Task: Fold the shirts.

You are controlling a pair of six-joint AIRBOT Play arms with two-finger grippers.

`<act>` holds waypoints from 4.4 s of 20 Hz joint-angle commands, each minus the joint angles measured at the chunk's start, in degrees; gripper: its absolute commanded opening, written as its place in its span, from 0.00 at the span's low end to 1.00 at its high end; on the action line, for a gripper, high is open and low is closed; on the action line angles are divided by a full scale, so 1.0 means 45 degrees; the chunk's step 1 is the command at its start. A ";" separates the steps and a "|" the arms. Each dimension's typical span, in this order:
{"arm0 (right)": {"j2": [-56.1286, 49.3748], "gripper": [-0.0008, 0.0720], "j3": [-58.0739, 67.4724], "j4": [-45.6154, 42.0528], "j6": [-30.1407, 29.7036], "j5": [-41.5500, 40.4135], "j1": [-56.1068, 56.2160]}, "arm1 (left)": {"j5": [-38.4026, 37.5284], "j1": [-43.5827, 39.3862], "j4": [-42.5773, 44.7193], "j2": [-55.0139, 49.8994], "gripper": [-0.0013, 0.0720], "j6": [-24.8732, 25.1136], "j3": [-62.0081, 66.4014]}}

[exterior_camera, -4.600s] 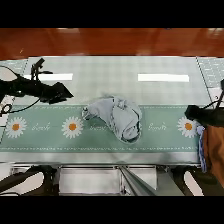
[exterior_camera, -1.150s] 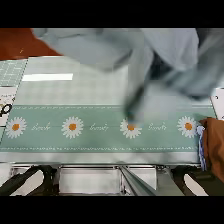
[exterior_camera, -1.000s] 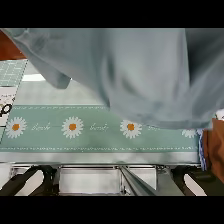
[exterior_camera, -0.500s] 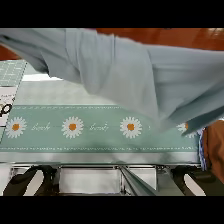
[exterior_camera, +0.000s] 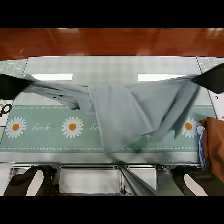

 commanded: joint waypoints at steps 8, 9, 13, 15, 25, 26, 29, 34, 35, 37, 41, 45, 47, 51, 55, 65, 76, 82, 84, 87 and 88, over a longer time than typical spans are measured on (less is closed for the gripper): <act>-0.7378 0.04 -0.1239 0.2390 -0.0369 -0.6533 -0.0019 | 0.7320 -0.3118 -0.0039 -0.6941 0.05 0.1078 -0.2914; -0.7810 0.04 -0.1156 0.2569 -0.0359 -0.6931 -0.0024 | 0.7179 -0.3172 -0.0044 -0.7742 0.05 0.0928 -0.2594; -0.8461 0.58 -0.0816 0.2628 0.0209 -0.6543 -0.0816 | 0.6101 -0.2992 -0.0039 -0.9054 0.05 0.0903 -0.1870; -0.8155 0.58 -0.0466 0.2526 0.0097 -0.4192 -0.1938 | 0.5586 -0.2739 -0.0034 -0.8947 0.05 0.0903 -0.1846; -0.0884 0.57 -1.2488 0.3376 0.0403 -0.3560 -0.0699 | 0.4677 -0.2555 -0.0039 -0.8908 0.05 0.0952 -0.1851; -0.0763 0.57 -1.3182 0.3580 0.0515 -0.3764 -0.0117 | 0.4639 -0.2555 -0.0039 -0.8908 0.05 0.0952 -0.1851; -0.0767 0.57 -1.3843 0.3604 0.1268 -0.5042 0.1409 | 0.4629 -0.2555 -0.0039 -0.8908 0.05 0.0947 -0.1851; -0.2200 0.57 -1.3838 0.5566 0.1481 -0.8262 0.2866 | 0.4639 -0.2555 -0.0044 -0.8913 0.05 0.0947 -0.1851; -0.2667 0.57 -1.3838 0.6300 0.1239 -0.8903 0.3084 | 0.4634 -0.2555 -0.0044 -0.8913 0.05 0.0947 -0.1851; -0.3502 0.57 -1.3644 0.7053 0.0845 -0.9534 0.3337 | 0.4639 -0.2555 -0.0044 -0.8913 0.05 0.0947 -0.1851; -0.4478 0.57 -1.2711 0.7990 0.0583 -1.0715 0.3429 | 0.4677 -0.2555 -0.0044 -0.8913 0.05 0.0947 -0.1851; -0.4862 0.13 -1.1555 0.8825 -0.0738 -1.1050 0.3434 | 0.4677 -0.2555 -0.0044 -0.8913 0.05 0.0947 -0.1851; -0.4988 0.04 -1.1069 0.8806 -0.1569 -1.0695 0.3429 | 0.4677 -0.2555 -0.0044 -0.8913 0.05 0.0952 -0.1851; -0.4804 0.04 -0.8767 0.7373 -0.1899 -0.8641 0.2973 | 0.4333 -0.2249 -0.0044 -0.8709 0.05 0.0947 -0.1166; -0.3963 0.04 -0.2302 0.4405 -0.0573 -0.5853 0.1175 | 0.4007 -0.1681 -0.0087 -0.7402 0.05 0.0408 0.2157; -0.1583 0.04 0.8179 0.1642 0.0257 -0.1710 0.0180 | 0.3963 -0.0957 0.0452 -0.2773 0.05 -0.0058 0.8918; 0.3512 0.04 0.3376 -0.1520 0.1831 0.0928 0.0180 | -0.0350 0.0194 0.4274 0.1166 0.05 -0.1409 0.8286; 0.3638 0.04 -0.3453 0.0374 0.1277 -0.1569 0.0180 | 0.0578 0.0189 0.3400 0.0835 0.05 -0.1389 0.2404; 0.2647 0.04 -0.5095 0.0408 0.0942 -0.3123 0.0180 | 0.2346 0.0039 0.3021 0.0107 0.05 -0.1399 0.0257; -0.0471 0.04 -0.5799 0.0408 0.0189 -0.5153 0.0175 | 0.5518 -0.0607 0.2560 -0.2244 0.05 -0.1399 -0.1919; -0.1715 0.04 -0.5727 0.0403 0.0141 -0.5965 0.0180 | 0.6426 -0.0821 0.2555 -0.3381 0.05 -0.1399 -0.1996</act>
